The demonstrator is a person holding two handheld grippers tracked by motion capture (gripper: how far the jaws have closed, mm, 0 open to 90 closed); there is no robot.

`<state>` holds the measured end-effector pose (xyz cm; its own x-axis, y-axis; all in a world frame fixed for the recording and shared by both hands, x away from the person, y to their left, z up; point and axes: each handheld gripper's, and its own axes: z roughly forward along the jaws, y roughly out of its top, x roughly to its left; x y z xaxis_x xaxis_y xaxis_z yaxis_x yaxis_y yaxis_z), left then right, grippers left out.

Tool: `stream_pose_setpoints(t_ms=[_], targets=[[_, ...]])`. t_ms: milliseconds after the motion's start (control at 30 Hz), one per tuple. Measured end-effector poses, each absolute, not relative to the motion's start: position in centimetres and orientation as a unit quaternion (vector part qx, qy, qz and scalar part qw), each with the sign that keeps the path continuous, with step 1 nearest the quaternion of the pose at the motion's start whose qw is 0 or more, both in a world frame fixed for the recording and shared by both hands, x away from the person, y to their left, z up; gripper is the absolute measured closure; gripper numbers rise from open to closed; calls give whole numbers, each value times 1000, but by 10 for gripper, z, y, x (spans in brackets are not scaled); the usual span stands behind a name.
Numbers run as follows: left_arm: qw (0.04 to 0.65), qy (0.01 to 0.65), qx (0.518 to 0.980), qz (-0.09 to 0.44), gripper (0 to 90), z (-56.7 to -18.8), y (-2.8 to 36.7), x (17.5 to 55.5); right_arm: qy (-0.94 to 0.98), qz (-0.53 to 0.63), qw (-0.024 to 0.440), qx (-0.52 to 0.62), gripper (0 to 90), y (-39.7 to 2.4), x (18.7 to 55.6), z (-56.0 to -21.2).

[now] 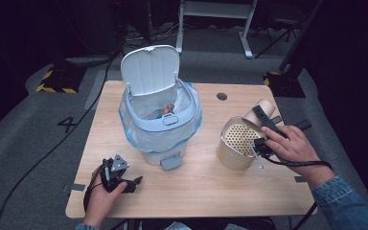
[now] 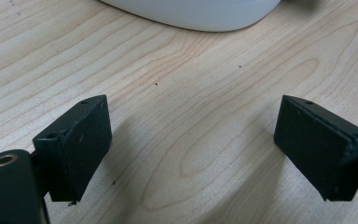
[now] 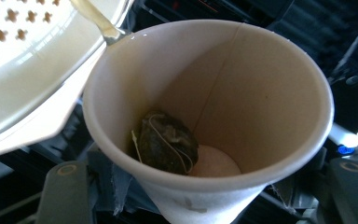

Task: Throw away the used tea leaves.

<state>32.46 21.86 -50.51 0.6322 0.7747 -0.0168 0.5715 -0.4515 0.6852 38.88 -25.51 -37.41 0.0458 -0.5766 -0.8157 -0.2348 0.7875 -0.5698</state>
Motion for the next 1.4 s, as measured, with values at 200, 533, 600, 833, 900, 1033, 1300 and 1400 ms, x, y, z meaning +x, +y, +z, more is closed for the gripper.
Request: stream_pose_setpoints(t_ms=[200, 533, 600, 833, 900, 1033, 1300, 1400], targets=[[336, 401, 838, 151, 116, -505, 219, 325, 626, -183, 684, -326, 327, -253, 384, -382], [335, 400, 840, 153, 116, -505, 219, 325, 571, -241, 694, -366, 331, -249, 381, -387], [336, 402, 838, 151, 116, -505, 219, 325, 556, -257, 697, -373, 332, -249, 380, -387], [335, 399, 840, 153, 116, -505, 219, 325, 542, -269, 700, -379, 332, -248, 378, -384], [335, 400, 839, 153, 116, -505, 219, 325, 543, -266, 701, -378, 332, -248, 378, -384], [335, 399, 840, 153, 116, -505, 219, 325, 541, -268, 700, -381, 332, -248, 378, -385], [336, 402, 838, 151, 116, -505, 219, 325, 549, -251, 704, -374, 326, -248, 376, -378], [335, 399, 840, 153, 116, -505, 219, 325, 546, -248, 709, -371, 324, -248, 375, -372]])
